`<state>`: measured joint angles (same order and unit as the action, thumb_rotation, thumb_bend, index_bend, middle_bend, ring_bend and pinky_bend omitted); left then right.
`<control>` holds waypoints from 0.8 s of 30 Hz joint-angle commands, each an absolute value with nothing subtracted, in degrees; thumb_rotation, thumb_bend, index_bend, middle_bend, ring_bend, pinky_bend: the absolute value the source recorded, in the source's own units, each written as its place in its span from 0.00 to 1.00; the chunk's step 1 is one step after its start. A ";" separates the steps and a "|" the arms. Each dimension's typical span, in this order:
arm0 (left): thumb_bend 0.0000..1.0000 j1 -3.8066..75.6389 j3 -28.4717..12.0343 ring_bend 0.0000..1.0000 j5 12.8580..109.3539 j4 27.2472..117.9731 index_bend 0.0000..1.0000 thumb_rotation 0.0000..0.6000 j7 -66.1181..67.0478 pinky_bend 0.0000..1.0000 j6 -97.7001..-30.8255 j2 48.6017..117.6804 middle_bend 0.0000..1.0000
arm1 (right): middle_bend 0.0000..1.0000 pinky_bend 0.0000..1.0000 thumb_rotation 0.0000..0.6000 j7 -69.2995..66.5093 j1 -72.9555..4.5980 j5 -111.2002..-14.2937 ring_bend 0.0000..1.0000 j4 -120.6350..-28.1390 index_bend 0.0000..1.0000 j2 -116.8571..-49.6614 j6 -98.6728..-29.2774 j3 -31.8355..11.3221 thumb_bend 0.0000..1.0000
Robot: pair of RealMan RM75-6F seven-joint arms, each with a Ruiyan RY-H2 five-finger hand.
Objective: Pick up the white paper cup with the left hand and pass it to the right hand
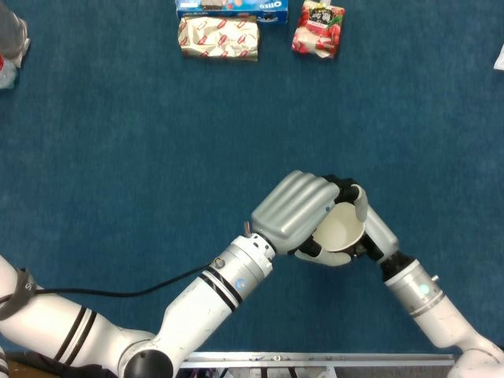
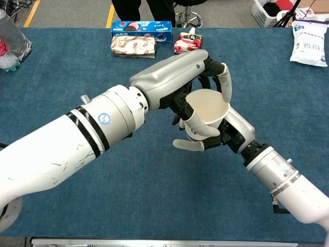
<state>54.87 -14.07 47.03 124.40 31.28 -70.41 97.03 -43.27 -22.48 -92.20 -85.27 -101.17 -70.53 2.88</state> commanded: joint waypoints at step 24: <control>0.00 53.77 -13.65 0.14 51.03 124.86 0.16 1.00 30.30 0.44 -70.12 95.80 0.08 | 0.50 0.40 1.00 -42.63 -22.25 -92.45 0.48 -85.31 0.78 -100.96 -70.80 2.92 0.17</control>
<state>53.82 -13.61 51.07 124.79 30.35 -70.15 95.85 -42.62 -22.25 -92.45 -85.31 -100.96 -70.80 2.93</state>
